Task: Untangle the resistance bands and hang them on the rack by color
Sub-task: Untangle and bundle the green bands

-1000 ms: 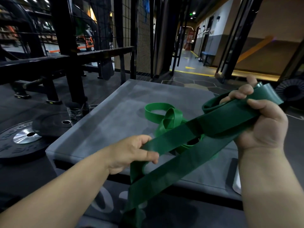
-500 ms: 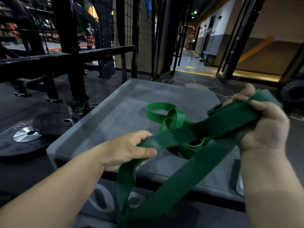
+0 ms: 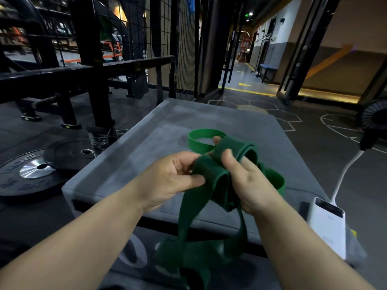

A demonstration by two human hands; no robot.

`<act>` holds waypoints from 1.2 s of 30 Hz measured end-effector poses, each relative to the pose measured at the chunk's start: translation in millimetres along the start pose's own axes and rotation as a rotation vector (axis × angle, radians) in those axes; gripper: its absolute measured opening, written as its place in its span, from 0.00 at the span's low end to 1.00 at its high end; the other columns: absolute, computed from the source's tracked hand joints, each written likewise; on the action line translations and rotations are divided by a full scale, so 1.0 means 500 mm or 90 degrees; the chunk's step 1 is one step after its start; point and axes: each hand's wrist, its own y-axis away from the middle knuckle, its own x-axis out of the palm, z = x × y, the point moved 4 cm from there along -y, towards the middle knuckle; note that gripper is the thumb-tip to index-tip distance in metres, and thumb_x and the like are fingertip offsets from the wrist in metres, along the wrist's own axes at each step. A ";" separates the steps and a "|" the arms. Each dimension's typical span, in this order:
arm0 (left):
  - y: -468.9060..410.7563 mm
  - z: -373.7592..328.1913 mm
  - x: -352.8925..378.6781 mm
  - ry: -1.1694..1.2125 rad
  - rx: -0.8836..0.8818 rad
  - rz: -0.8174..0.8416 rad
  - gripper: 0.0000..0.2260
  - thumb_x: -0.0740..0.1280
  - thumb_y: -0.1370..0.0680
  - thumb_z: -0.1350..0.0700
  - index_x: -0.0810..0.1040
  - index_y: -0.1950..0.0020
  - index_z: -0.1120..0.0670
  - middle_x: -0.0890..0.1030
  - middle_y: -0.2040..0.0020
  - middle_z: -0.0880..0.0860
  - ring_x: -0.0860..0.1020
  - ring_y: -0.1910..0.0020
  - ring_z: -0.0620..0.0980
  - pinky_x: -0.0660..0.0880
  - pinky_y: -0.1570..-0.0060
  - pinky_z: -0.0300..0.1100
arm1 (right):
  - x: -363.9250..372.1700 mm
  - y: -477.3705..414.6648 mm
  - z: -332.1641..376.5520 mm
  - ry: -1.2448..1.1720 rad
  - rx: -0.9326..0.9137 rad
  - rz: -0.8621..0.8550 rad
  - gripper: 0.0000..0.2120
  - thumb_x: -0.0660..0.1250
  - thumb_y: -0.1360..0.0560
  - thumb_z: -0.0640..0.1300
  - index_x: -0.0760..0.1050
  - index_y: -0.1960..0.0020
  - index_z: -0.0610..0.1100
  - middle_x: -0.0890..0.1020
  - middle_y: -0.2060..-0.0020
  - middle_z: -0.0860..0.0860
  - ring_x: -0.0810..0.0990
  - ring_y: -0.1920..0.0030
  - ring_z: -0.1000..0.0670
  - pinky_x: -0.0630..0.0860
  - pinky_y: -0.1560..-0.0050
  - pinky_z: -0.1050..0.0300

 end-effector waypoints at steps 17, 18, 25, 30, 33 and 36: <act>0.010 0.072 0.003 -0.093 -0.201 0.083 0.17 0.68 0.27 0.52 0.73 0.38 0.45 0.82 0.46 0.42 0.79 0.43 0.42 0.75 0.41 0.39 | 0.025 0.015 0.052 -0.080 0.107 -0.182 0.30 0.61 0.37 0.67 0.78 0.69 0.38 0.78 0.66 0.40 0.77 0.63 0.41 0.78 0.53 0.40; 0.014 0.091 0.006 -0.135 -0.235 0.121 0.18 0.69 0.24 0.54 0.72 0.36 0.43 0.81 0.45 0.40 0.78 0.42 0.40 0.74 0.40 0.36 | 0.021 0.017 0.063 -0.093 0.100 -0.203 0.28 0.61 0.36 0.67 0.79 0.72 0.41 0.79 0.67 0.41 0.79 0.64 0.41 0.80 0.55 0.43; -0.003 0.133 -0.007 -0.237 -0.314 0.070 0.08 0.69 0.23 0.55 0.78 0.45 0.45 0.82 0.42 0.47 0.78 0.41 0.46 0.74 0.40 0.37 | -0.039 0.025 0.096 -0.154 0.028 -0.322 0.31 0.55 0.21 0.62 0.82 0.74 0.51 0.82 0.74 0.46 0.80 0.58 0.41 0.80 0.67 0.57; -0.020 0.083 -0.054 -0.549 -0.247 -0.082 0.13 0.66 0.22 0.44 0.77 0.41 0.47 0.83 0.46 0.51 0.81 0.49 0.51 0.77 0.45 0.47 | -0.093 0.017 0.086 -0.162 -0.009 -0.306 0.31 0.54 0.23 0.66 0.75 0.76 0.49 0.72 0.76 0.51 0.67 0.75 0.50 0.67 0.66 0.56; -0.014 0.018 -0.085 -0.531 -0.101 -0.240 0.05 0.60 0.19 0.47 0.75 0.48 0.44 0.84 0.53 0.51 0.82 0.65 0.51 0.78 0.70 0.45 | -0.135 0.012 0.075 -0.129 -0.027 -0.252 0.27 0.66 0.36 0.72 0.75 0.62 0.47 0.70 0.71 0.50 0.66 0.71 0.51 0.66 0.68 0.58; -0.002 -0.030 -0.118 -0.369 -0.008 -0.378 0.07 0.59 0.18 0.53 0.73 0.50 0.40 0.82 0.53 0.46 0.82 0.70 0.50 0.70 0.78 0.38 | -0.163 0.012 0.061 0.017 -0.044 -0.189 0.36 0.70 0.42 0.76 0.74 0.54 0.45 0.71 0.69 0.49 0.68 0.69 0.50 0.67 0.64 0.58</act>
